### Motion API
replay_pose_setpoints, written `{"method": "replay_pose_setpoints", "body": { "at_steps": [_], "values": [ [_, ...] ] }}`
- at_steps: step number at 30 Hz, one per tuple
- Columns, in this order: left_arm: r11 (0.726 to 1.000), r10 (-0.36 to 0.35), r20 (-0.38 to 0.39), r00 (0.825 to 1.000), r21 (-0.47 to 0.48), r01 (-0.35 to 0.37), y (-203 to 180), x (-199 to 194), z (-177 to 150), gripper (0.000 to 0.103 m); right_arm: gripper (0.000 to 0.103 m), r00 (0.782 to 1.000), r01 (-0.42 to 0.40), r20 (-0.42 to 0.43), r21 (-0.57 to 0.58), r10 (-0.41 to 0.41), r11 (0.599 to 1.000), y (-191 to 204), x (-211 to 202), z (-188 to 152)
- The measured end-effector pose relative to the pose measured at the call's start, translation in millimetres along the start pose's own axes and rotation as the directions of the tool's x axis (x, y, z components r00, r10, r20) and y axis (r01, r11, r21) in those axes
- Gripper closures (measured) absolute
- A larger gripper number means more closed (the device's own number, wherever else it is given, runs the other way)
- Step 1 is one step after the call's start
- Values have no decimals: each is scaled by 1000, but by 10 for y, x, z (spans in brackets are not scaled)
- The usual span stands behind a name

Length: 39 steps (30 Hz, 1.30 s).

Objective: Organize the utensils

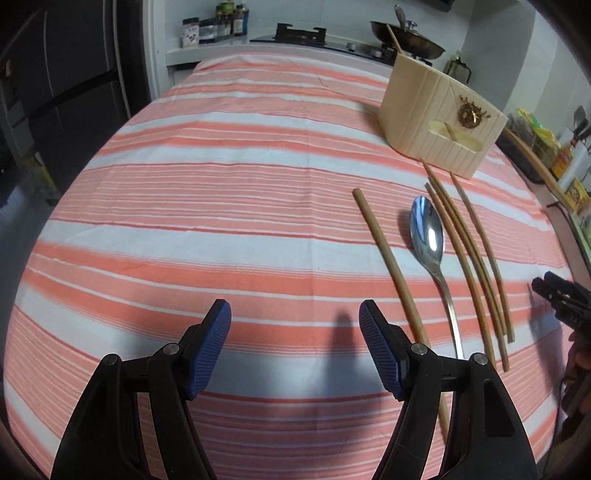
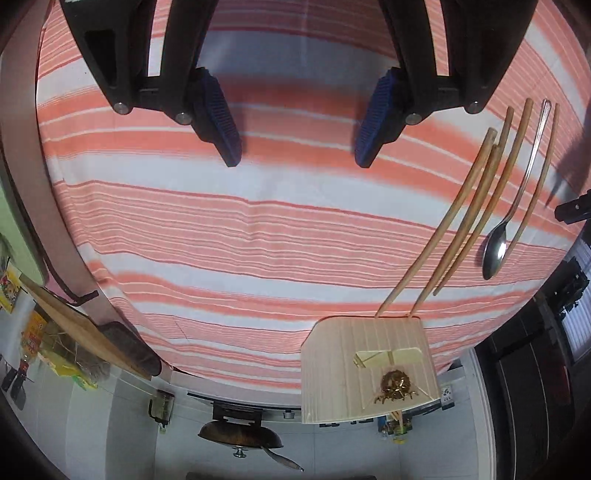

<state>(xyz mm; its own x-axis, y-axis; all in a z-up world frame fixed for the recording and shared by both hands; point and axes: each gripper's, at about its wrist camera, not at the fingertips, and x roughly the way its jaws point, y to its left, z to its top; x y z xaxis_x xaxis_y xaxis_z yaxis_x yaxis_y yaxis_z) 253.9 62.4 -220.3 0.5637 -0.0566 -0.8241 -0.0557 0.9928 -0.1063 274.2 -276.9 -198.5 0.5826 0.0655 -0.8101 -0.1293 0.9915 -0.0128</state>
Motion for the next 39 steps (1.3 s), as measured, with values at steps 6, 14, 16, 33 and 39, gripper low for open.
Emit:
{"method": "replay_pose_setpoints", "body": {
  "at_steps": [6, 14, 16, 33, 39],
  "values": [
    [998, 54, 21, 998, -45, -53, 137, 87, 33, 29, 34, 1000, 29, -3, -24, -29, 999, 8, 244, 252],
    [992, 124, 56, 991, 0, -124, 71, 178, 25, 20, 0, 1000, 8, -13, -40, -8, 999, 9, 364, 291],
    [992, 128, 55, 990, -2, -128, 63, 190, 31, 17, 0, 1000, -2, -17, -30, 2, 1000, -12, 368, 285],
    [990, 140, 49, 989, -16, -139, 97, 228, 42, 9, 0, 1000, -7, -16, -27, 6, 1000, -42, 379, 284],
    [989, 147, 46, 988, -22, -146, 97, 234, 43, 7, 0, 1000, -7, -16, -27, 6, 1000, -40, 376, 284]
  ]
}}
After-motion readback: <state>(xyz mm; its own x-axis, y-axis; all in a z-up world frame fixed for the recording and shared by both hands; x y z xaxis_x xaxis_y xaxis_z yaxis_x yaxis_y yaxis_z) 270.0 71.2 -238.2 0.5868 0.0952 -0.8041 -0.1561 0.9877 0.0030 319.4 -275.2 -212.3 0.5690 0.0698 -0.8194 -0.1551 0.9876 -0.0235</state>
